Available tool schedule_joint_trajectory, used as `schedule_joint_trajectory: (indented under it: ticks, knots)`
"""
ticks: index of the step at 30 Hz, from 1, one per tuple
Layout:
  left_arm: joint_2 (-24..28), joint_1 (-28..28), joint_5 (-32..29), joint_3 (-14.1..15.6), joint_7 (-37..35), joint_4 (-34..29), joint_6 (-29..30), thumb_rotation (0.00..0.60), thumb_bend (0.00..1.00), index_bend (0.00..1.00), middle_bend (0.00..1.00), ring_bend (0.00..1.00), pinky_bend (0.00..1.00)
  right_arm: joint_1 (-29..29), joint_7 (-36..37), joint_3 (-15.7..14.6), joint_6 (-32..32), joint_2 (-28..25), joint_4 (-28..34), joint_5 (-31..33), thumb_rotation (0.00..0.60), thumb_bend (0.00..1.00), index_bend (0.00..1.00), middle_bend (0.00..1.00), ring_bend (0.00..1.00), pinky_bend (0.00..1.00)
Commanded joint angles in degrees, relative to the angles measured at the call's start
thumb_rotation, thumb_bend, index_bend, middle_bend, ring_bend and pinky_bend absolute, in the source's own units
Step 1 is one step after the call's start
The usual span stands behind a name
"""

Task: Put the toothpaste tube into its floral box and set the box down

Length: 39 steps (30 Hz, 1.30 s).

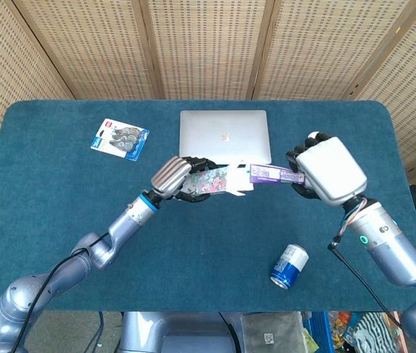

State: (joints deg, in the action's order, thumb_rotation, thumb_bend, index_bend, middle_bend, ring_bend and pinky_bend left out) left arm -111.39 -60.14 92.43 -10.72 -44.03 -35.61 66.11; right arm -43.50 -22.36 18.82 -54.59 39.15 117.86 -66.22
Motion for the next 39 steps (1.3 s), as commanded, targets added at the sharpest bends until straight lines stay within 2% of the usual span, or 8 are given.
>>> schedule_joint_trajectory:
  ticks: [1, 13, 27, 29, 31, 33, 34, 39]
  knots:
    - [-0.2, -0.7, -0.3, -0.1, 0.4, -0.3, -0.1, 0.600, 0.42, 0.57, 0.58, 0.53, 0.58, -1.4, -2.2, 0.3, 0.5, 0.6, 1.0, 1.8, 0.600, 0.50, 0.62, 0.60, 0.48, 0.41]
    - [-0.9, -2.4, -2.0, -0.9, 1.3, -1.2, 1.3, 0.600, 0.42, 0.57, 0.58, 0.53, 0.58, -4.7, -10.1, -1.7, 1.8, 2.1, 2.0, 6.9, 0.600, 0.50, 0.62, 0.60, 0.48, 0.41]
    - [-2.9, -3.0, -2.6, -0.8, 0.0, -1.7, 3.0, 0.600, 0.42, 0.57, 0.58, 0.53, 0.57, -7.6, -15.3, -2.6, 2.0, 2.2, 4.3, 7.7, 0.600, 0.50, 0.62, 0.59, 0.48, 0.41]
    - [-3.4, -3.2, -2.7, -1.0, -0.4, -1.7, 3.3, 0.600, 0.42, 0.57, 0.58, 0.53, 0.57, -7.9, -15.8, -2.6, 2.0, 2.1, 4.8, 7.9, 0.600, 0.41, 0.49, 0.48, 0.45, 0.39]
    - [-4.2, -3.5, -3.1, -1.6, -1.3, -1.9, 3.9, 0.600, 0.42, 0.57, 0.58, 0.53, 0.57, -8.2, -16.4, -2.7, 1.9, 1.8, 5.7, 7.8, 0.600, 0.11, 0.14, 0.16, 0.21, 0.22]
    - [-5.3, -3.6, -3.9, -2.6, -2.6, -2.3, 4.6, 0.600, 0.42, 0.57, 0.58, 0.53, 0.56, -7.5, -15.7, -2.0, -0.8, 2.1, 6.6, 5.5, 0.600, 0.00, 0.00, 0.00, 0.02, 0.05]
    - [-5.8, -3.6, -4.4, -3.0, -3.4, -2.3, 4.7, 0.600, 0.42, 0.57, 0.58, 0.53, 0.55, -6.9, -15.2, -1.4, -3.2, 2.6, 6.4, 2.9, 0.600, 0.00, 0.00, 0.00, 0.00, 0.00]
    - [-7.4, -3.7, -6.0, -4.7, -6.4, -1.7, 5.5, 0.600, 0.42, 0.57, 0.58, 0.52, 0.53, -4.2, -13.5, -0.5, -9.5, 2.7, 4.4, -3.9, 0.600, 0.00, 0.00, 0.00, 0.00, 0.00]
